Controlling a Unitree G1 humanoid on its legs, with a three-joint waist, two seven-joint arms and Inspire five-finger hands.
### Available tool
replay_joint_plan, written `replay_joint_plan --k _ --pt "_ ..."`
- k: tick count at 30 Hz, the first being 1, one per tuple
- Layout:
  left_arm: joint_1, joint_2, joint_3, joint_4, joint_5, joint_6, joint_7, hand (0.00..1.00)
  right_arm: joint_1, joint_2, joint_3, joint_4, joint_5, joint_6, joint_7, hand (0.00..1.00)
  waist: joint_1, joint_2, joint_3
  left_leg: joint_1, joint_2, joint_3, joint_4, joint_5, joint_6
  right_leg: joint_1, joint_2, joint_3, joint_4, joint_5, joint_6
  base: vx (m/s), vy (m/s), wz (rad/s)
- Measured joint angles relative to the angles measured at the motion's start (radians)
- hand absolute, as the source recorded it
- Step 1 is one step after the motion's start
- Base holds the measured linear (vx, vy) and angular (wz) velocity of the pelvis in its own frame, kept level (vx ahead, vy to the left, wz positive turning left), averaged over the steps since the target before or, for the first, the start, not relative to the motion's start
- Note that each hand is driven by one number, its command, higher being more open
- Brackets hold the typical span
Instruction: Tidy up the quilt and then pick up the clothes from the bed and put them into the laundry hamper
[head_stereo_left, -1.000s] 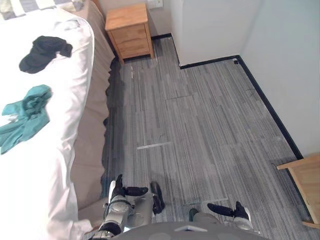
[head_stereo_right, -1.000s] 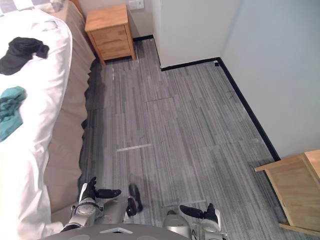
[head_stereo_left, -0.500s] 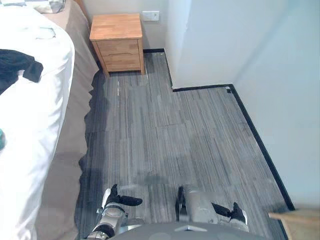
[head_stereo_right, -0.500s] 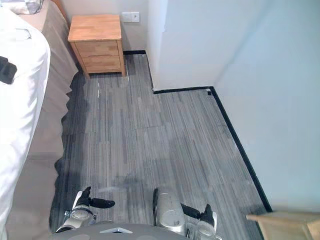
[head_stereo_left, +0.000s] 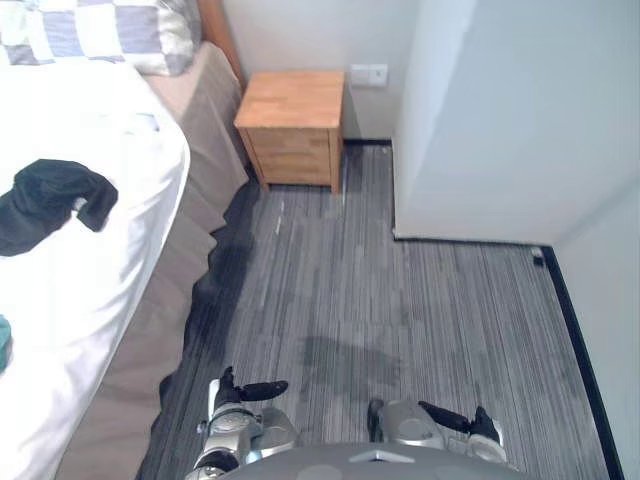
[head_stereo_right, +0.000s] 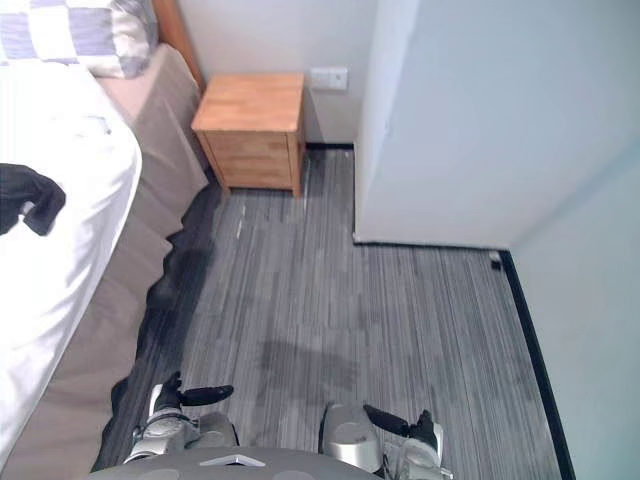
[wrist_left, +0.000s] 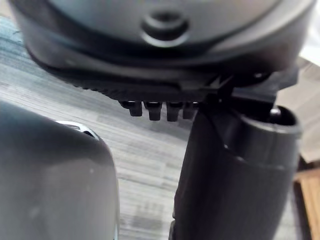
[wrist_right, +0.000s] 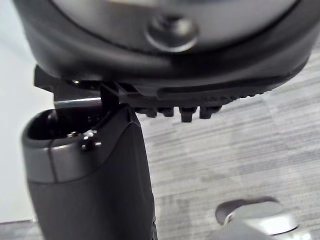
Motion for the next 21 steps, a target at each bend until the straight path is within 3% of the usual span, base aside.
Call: replay_joint_plan --k 2,3,4,5,6,7,9,11,12,13,14,15,16,17,18,19,21 --pt "0.000 0.001 0.000 -0.008 -0.027 -0.012 0.000 1.00 -0.005 0.000 -0.016 0.013 -0.002 0.001 0.003 1.00 0.006 -0.008 -0.002 -0.054 -0.066 0.048 -0.217 -0.022 0.000 0.073 -0.038 -0.009 -0.046 -0.014 0.026 0.53 0.021 0.02" --pt "-0.001 0.001 0.003 -0.011 -0.031 -0.015 0.002 1.00 -0.008 0.002 -0.029 0.024 -0.002 0.004 0.004 1.00 0.008 -0.015 -0.003 -0.075 -0.126 0.059 -0.395 0.005 0.011 0.114 -0.073 -0.016 -0.067 -0.031 0.055 0.61 0.104 0.04" --pt "-0.001 0.000 -0.001 -0.011 -0.033 -0.017 0.002 1.00 -0.004 0.003 -0.036 0.029 -0.003 0.005 0.007 1.00 0.008 -0.015 -0.003 -0.089 -0.177 0.058 -0.566 0.091 0.045 0.158 -0.097 -0.030 -0.087 -0.049 0.085 0.61 0.127 0.02" --pt "-0.002 0.000 -0.003 -0.014 -0.038 -0.018 0.002 1.00 -0.001 0.003 -0.037 0.033 -0.003 0.006 0.011 1.00 0.013 -0.018 -0.004 -0.091 -0.201 0.043 -0.606 0.186 0.073 0.182 -0.110 -0.031 -0.097 -0.058 0.100 0.59 0.165 0.05" --pt "-0.005 0.013 -0.014 -0.007 -0.035 -0.013 0.002 1.00 0.005 0.013 -0.029 0.038 -0.003 0.013 0.015 1.00 0.018 -0.052 -0.024 -0.065 -0.262 0.043 -0.641 0.208 0.109 0.201 -0.150 -0.034 -0.111 -0.055 0.111 0.70 0.182 0.25" --pt "-0.007 0.021 -0.034 -0.007 -0.025 -0.021 0.004 1.00 0.004 0.016 -0.027 0.039 -0.005 0.018 0.024 1.00 0.007 -0.051 -0.041 -0.084 -0.275 0.026 -0.624 0.187 0.131 0.191 -0.152 -0.026 -0.109 0.001 0.099 0.69 0.185 0.35" --pt "-0.005 0.025 -0.010 0.004 -0.058 -0.025 -0.001 1.00 0.004 0.027 -0.030 0.046 -0.006 0.021 0.022 1.00 0.021 -0.069 -0.045 -0.101 -0.266 0.022 -0.552 0.163 0.159 0.190 -0.151 0.027 -0.087 0.072 0.096 0.49 0.126 0.24" --pt "0.006 0.048 0.018 0.006 -0.104 -0.019 0.007 1.00 0.015 0.057 -0.044 0.048 -0.005 0.021 0.021 1.00 0.044 -0.104 -0.063 -0.063 -0.246 0.030 -0.481 0.142 0.179 0.149 -0.139 0.109 0.089 0.182 0.099 0.47 0.080 0.01" --pt "0.013 0.056 0.016 0.011 -0.109 -0.015 0.008 1.00 0.020 0.060 -0.044 0.046 -0.004 0.019 0.021 1.00 0.041 -0.111 -0.069 -0.020 -0.260 0.027 -0.513 0.129 0.166 0.122 -0.140 0.117 0.175 0.211 0.110 0.45 0.067 -0.02" --pt "0.029 0.060 0.006 0.027 -0.107 -0.007 0.011 1.00 0.034 0.060 -0.045 0.037 -0.001 0.017 0.022 1.00 0.033 -0.102 -0.079 0.071 -0.262 0.013 -0.598 0.082 0.151 0.046 -0.135 0.140 0.388 0.246 0.153 0.47 0.056 0.01" --pt "0.029 0.072 -0.008 0.045 -0.104 -0.001 0.011 1.00 0.040 0.064 -0.042 0.023 0.000 0.009 0.024 1.00 0.028 -0.106 -0.081 0.128 -0.266 -0.004 -0.646 0.019 0.119 -0.026 -0.129 0.163 0.567 0.225 0.176 0.51 0.026 0.13" --pt "0.015 0.094 -0.018 0.061 -0.104 0.012 0.007 1.00 0.038 0.083 -0.039 0.015 0.000 0.000 0.023 1.00 0.022 -0.140 -0.073 0.162 -0.288 -0.009 -0.658 0.006 0.115 -0.097 -0.151 0.166 0.714 0.173 0.167 0.37 -0.033 0.20" --pt "0.009 0.102 -0.034 0.078 -0.102 0.022 0.005 1.00 0.034 0.087 -0.042 0.005 0.010 -0.002 0.026 1.00 0.010 -0.143 -0.073 0.198 -0.289 -0.019 -0.671 -0.011 0.109 -0.189 -0.155 0.140 0.821 0.090 0.121 0.37 -0.082 0.24" --pt "0.006 0.103 -0.055 0.095 -0.085 0.030 0.006 1.00 0.035 0.082 -0.039 -0.006 0.038 -0.013 0.027 1.00 -0.008 -0.126 -0.069 0.250 -0.276 -0.025 -0.704 -0.015 0.105 -0.255 -0.142 0.099 0.820 0.008 0.083 0.31 -0.086 0.19" --pt "0.006 0.103 -0.069 0.100 -0.071 0.036 0.006 1.00 0.035 0.078 -0.036 -0.013 0.045 -0.019 0.027 1.00 -0.018 -0.114 -0.065 0.276 -0.265 -0.029 -0.718 -0.017 0.101 -0.277 -0.131 0.076 0.786 -0.022 0.067 0.36 -0.119 0.17" --pt "0.003 0.101 -0.102 0.103 -0.031 0.036 0.001 1.00 0.035 0.071 -0.036 -0.030 0.047 -0.026 0.024 1.00 -0.032 -0.089 -0.062 0.313 -0.239 -0.031 -0.742 -0.022 0.089 -0.319 -0.103 0.043 0.658 -0.055 0.049 0.30 -0.156 0.25" --pt "-0.001 0.099 -0.156 0.101 0.022 0.032 -0.013 1.00 0.035 0.060 -0.032 -0.039 0.046 -0.026 0.023 1.00 -0.047 -0.065 -0.063 0.331 -0.210 -0.052 -0.769 -0.028 0.060 -0.365 -0.074 0.048 0.376 -0.035 0.066 0.31 -0.216 0.45"
